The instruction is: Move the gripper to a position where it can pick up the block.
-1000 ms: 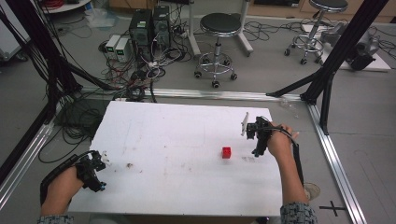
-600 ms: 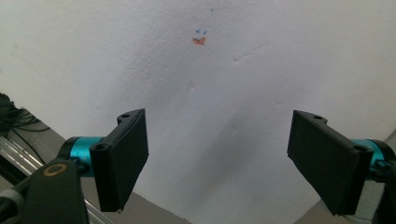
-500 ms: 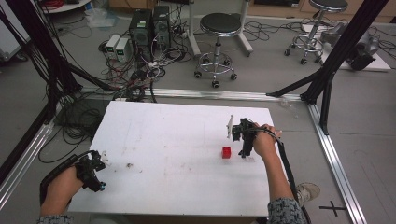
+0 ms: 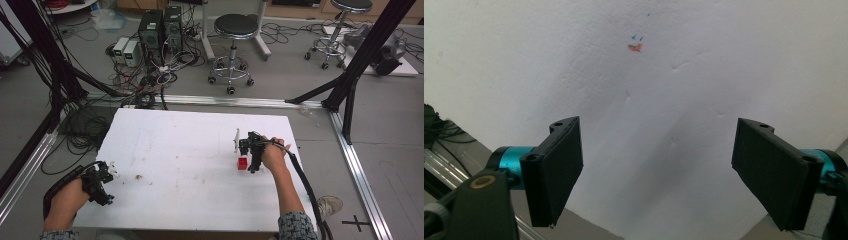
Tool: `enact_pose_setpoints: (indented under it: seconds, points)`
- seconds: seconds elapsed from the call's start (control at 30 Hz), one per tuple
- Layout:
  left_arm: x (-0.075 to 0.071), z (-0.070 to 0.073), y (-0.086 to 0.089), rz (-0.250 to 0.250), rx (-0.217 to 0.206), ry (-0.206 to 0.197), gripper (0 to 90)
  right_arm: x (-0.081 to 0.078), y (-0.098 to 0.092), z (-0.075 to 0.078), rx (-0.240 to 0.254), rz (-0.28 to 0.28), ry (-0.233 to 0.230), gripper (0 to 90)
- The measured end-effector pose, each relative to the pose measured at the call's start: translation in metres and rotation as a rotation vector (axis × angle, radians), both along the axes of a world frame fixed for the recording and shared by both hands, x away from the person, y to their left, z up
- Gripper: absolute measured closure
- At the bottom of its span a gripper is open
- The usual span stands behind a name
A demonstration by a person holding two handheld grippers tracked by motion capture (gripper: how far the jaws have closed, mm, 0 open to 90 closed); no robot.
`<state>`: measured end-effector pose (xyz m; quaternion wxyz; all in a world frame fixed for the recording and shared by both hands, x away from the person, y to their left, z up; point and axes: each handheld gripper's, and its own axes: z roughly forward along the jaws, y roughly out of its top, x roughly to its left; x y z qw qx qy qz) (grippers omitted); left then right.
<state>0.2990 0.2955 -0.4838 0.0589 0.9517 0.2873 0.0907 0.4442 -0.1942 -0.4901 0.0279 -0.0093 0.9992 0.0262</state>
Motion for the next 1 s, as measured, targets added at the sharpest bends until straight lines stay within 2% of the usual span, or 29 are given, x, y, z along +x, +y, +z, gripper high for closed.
enact_pose_setpoints:
  seconds: [0.3, 0.5, 0.53, 0.6, 0.77, 0.87, 1.0]
  points:
    - [0.0, 0.0, -0.001, 0.0, 0.001, 0.004, 20.8, 0.0, 0.011, -0.012, -0.015, 0.02, 0.016, 0.7]
    - [0.0, -0.001, -0.001, -0.003, 0.0, 0.002, 20.8, -0.002, 0.016, -0.02, -0.03, -0.004, 0.032, 0.7]
    - [0.0, -0.001, -0.001, -0.003, 0.0, 0.003, 20.8, -0.001, 0.017, -0.023, -0.02, 0.018, 0.032, 0.8]
    - [0.0, 0.0, -0.001, -0.002, -0.002, 0.003, 20.8, -0.002, 0.018, -0.024, -0.034, 0.01, 0.038, 0.7]
    - [0.0, 0.0, -0.001, 0.0, 0.0, 0.005, 20.8, -0.001, 0.019, -0.027, -0.029, 0.027, 0.035, 0.7]
    - [0.0, 0.0, -0.001, 0.0, 0.0, 0.005, 20.8, -0.003, 0.019, -0.027, -0.043, 0.009, 0.043, 0.8]
    - [0.0, 0.0, 0.0, 0.0, -0.002, 0.003, 20.8, -0.003, 0.018, -0.026, -0.033, 0.012, 0.04, 0.8]
